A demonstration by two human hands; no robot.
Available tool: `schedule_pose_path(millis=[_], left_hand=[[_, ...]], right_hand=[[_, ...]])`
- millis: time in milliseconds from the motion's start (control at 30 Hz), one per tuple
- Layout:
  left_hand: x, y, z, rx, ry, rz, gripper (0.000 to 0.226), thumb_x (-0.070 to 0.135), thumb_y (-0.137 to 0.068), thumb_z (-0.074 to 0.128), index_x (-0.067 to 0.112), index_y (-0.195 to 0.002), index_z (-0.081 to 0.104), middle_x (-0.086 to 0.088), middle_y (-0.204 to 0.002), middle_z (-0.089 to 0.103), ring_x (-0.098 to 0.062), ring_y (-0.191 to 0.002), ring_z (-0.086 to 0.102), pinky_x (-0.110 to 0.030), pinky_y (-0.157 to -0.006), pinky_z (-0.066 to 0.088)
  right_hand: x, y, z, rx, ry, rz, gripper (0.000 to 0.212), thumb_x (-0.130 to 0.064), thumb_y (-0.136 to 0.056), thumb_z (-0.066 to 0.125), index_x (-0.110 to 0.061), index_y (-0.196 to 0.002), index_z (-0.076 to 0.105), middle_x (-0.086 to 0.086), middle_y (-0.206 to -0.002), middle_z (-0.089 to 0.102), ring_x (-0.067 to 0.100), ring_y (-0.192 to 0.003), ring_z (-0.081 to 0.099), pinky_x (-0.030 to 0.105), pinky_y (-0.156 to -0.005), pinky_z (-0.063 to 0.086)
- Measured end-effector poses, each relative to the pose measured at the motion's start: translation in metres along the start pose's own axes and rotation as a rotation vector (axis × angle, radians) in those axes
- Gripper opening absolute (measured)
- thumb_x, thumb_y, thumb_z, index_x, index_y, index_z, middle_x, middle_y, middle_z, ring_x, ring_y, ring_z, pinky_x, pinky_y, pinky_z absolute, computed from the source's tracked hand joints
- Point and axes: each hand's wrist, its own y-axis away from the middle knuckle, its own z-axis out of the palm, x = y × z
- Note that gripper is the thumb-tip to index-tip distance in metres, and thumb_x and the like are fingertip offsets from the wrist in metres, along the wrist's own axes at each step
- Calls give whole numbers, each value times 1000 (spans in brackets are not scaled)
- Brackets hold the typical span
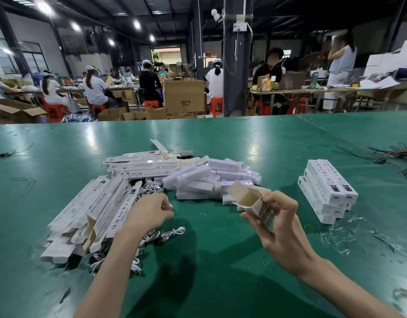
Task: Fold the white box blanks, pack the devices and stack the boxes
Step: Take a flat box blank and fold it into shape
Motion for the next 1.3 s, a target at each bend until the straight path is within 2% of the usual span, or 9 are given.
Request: schedule_pose_path(millis=[100,200,300,433,700,867,967,1100,1300], left_hand=[[18,8,-16,228,407,138,12,21,-91,64,24,-83,56,8,-82,64,-1,-72,58,-11,-59,42],[41,25,-33,290,1008,310,9,21,-84,63,14,-89,61,2,-78,72,-7,-70,64,-13,-61,50],[55,39,-38,70,1489,369,20,22,-81,57,5,-92,56,-5,-85,74,-14,-68,68,-21,-62,55],[69,48,-32,-233,1729,312,23,24,-88,47,2,-94,49,-20,-114,68,-33,-80,72,-30,-64,60],[86,53,-15,-329,1865,267,24,17,-83,55,-3,-82,67,-17,-111,70,-29,-95,70,-29,-74,59],[96,59,-9,-146,1751,303,18,15,-75,62,6,-61,68,-16,-94,70,-16,-99,68,-27,-80,57],[98,64,-10,-67,1780,364,5,13,-69,66,10,-68,68,-12,-94,74,-16,-87,69,-27,-81,57],[103,72,-6,48,1686,528,34,14,-67,74,11,-96,55,-9,-87,74,-20,-84,70,-30,-85,56],[112,79,6,228,1515,706,24,5,-68,76,20,-84,65,-7,-82,74,-24,-85,73,-27,-75,57]], right_hand=[[0,0,0,8,8,10,52,-8,-83,66,-19,-112,25,0,-88,54,23,-61,57,37,-53,48],[2,0,0,21,27,69,51,-6,-82,67,-19,-109,27,9,-88,59,27,-62,58,44,-54,51],[2,-1,1,27,29,113,50,-7,-81,67,-21,-109,27,11,-86,60,31,-60,59,49,-51,51],[1,-1,2,17,30,123,57,2,-80,71,-21,-110,27,11,-83,61,31,-59,59,50,-50,51],[1,0,1,-18,27,112,60,5,-80,70,-22,-114,28,11,-83,61,30,-57,58,49,-48,51],[0,0,0,-21,46,109,50,-9,-86,66,-20,-116,28,9,-81,62,30,-57,58,47,-49,52],[-1,-1,1,-9,77,124,59,-4,-83,70,-26,-116,27,8,-82,64,29,-59,60,45,-52,53],[-1,0,3,-53,84,97,68,-3,-84,68,-33,-119,19,9,-82,62,34,-61,58,48,-52,51],[-5,-2,5,-17,85,115,68,-1,-80,72,-30,-116,22,8,-81,63,32,-60,58,48,-52,52]])
